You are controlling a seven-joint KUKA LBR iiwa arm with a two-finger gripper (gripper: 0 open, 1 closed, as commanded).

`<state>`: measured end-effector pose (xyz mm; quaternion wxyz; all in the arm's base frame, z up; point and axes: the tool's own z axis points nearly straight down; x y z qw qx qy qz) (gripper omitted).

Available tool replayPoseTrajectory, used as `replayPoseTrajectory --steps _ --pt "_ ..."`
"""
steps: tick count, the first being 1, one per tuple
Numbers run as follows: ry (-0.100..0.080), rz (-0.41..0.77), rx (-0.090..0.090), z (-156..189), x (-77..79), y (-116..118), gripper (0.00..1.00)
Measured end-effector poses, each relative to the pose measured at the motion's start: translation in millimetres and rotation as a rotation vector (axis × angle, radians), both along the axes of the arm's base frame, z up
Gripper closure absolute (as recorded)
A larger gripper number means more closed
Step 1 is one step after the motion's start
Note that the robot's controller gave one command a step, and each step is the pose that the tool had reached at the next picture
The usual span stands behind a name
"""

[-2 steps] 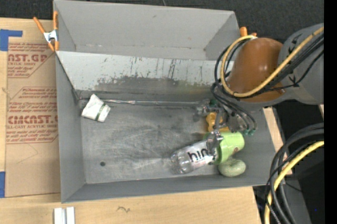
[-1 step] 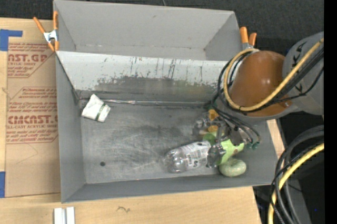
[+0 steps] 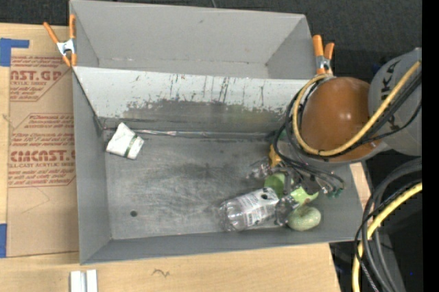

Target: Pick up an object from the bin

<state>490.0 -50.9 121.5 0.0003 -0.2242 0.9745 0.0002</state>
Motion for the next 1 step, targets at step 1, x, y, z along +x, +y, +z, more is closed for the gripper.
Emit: replayPoseTrajectory --steps 1 --pt "0.0 -0.044 0.001 -31.5 -4.4 11.2 0.0"
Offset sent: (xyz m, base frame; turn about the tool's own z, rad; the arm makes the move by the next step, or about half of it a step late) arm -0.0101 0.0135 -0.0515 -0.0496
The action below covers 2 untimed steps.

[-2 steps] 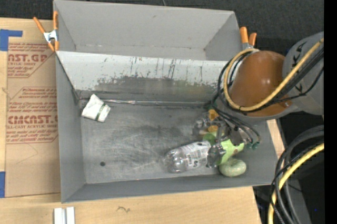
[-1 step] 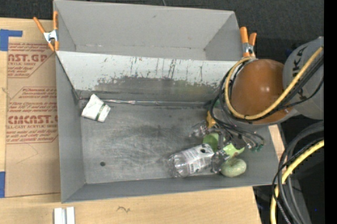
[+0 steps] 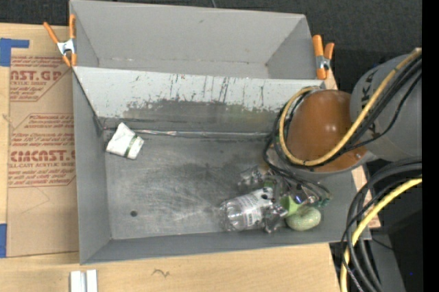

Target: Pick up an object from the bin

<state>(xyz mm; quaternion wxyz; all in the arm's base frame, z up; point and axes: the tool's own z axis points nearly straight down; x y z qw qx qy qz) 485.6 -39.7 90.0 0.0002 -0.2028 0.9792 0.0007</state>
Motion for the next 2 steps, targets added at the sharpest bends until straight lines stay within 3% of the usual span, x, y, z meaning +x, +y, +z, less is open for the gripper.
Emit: replayPoseTrajectory --steps 1,2 --pt "-0.013 0.088 -0.002 -12.8 -0.4 3.1 1.0" --pt "-0.013 0.088 -0.002 -12.8 -0.5 3.1 1.0"
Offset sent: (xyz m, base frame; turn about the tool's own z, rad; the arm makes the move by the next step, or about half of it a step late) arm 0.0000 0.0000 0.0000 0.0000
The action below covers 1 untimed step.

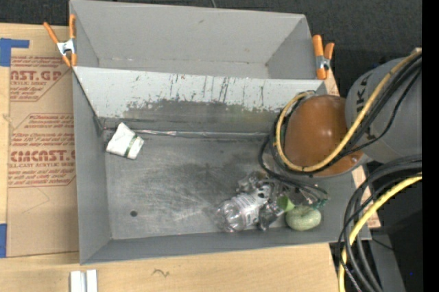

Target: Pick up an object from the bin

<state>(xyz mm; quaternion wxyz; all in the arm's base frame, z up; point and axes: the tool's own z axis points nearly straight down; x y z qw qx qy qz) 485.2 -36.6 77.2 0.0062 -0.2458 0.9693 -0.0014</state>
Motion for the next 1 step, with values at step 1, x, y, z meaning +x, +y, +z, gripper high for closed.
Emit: replayPoseTrajectory --steps 1 --pt "0.001 0.0 0.0 2.2 -0.1 0.1 1.0"
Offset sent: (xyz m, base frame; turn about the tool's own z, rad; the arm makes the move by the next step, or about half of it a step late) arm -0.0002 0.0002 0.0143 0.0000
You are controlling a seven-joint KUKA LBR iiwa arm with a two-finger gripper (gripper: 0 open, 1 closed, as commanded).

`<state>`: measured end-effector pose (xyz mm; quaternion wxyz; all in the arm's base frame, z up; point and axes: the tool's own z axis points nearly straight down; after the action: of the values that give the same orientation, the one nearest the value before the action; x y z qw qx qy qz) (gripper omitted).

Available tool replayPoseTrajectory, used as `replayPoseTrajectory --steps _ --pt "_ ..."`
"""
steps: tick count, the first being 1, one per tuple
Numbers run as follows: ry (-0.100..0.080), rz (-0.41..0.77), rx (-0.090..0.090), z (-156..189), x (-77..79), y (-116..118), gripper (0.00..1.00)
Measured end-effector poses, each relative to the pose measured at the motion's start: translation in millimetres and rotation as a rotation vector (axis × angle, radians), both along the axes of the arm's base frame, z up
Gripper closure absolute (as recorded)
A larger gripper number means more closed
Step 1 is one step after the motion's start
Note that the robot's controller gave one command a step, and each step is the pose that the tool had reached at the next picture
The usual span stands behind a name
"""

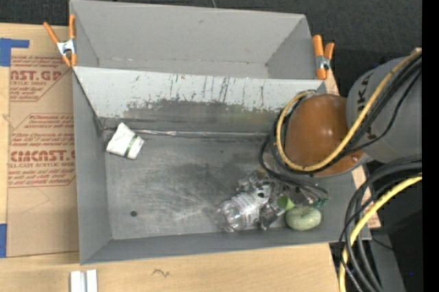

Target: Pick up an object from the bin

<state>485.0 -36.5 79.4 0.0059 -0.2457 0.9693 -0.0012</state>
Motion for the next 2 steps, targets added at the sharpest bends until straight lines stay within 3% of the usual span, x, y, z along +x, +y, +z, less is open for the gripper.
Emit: replayPoseTrajectory --steps 2 --pt "0.011 0.002 0.001 11.7 -1.9 0.8 1.0"
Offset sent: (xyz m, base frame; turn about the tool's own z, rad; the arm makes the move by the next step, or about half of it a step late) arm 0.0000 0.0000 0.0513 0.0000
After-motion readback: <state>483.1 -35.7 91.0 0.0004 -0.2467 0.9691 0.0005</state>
